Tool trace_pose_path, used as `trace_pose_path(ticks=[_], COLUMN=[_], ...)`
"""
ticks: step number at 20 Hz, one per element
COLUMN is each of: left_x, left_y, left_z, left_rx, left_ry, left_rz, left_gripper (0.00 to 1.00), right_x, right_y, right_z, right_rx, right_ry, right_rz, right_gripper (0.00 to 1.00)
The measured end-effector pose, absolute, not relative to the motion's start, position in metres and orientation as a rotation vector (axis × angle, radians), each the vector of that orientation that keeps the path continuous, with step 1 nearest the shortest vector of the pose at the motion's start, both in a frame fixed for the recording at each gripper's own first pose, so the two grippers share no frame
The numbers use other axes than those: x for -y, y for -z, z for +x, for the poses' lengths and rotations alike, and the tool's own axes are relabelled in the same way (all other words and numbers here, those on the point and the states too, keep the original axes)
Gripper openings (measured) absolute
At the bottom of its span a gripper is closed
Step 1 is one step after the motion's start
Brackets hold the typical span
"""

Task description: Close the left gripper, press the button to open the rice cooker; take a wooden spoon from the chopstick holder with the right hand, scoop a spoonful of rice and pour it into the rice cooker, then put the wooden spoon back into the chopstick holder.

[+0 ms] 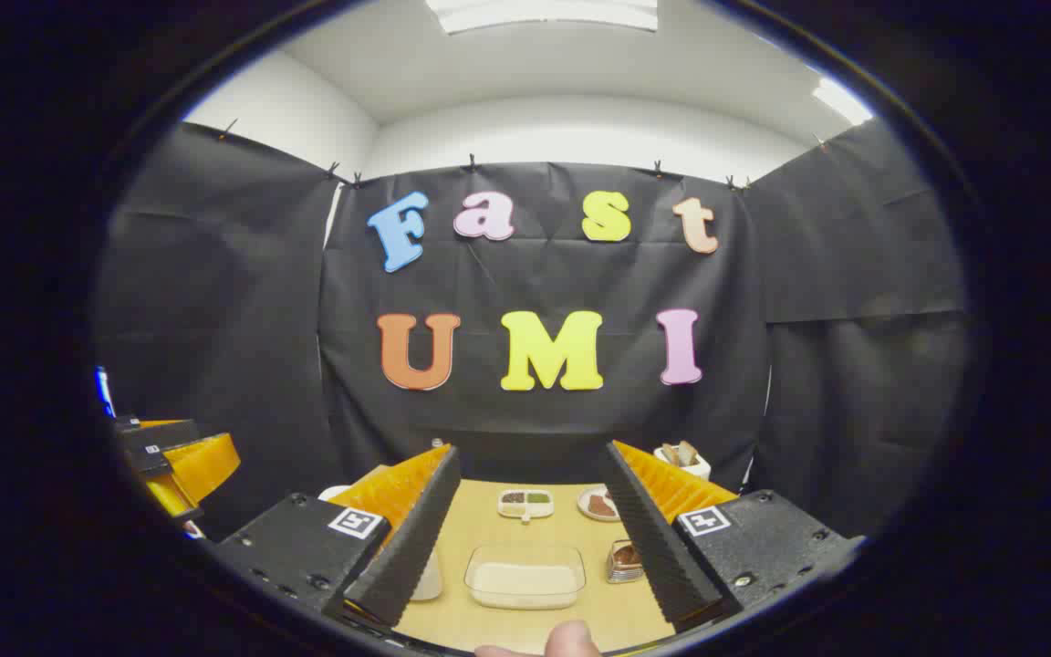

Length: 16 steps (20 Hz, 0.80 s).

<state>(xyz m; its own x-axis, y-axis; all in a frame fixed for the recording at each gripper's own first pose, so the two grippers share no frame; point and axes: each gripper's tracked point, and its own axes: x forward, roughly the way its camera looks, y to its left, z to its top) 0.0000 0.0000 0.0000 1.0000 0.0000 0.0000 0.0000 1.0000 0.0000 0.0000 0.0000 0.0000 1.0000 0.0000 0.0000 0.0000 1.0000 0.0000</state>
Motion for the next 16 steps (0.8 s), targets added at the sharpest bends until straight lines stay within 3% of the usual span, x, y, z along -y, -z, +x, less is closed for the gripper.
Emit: trace_pose_path(ticks=[16], left_x=[-0.001], left_y=[0.01], left_z=[0.002], left_rx=[-0.033], left_ry=[-0.046], left_rz=[-0.016], left_gripper=[0.94], right_x=[0.012], right_y=[-0.005], right_z=[0.001], right_rx=[-0.011], right_ry=[0.003], right_rz=[0.023], right_gripper=[1.0])
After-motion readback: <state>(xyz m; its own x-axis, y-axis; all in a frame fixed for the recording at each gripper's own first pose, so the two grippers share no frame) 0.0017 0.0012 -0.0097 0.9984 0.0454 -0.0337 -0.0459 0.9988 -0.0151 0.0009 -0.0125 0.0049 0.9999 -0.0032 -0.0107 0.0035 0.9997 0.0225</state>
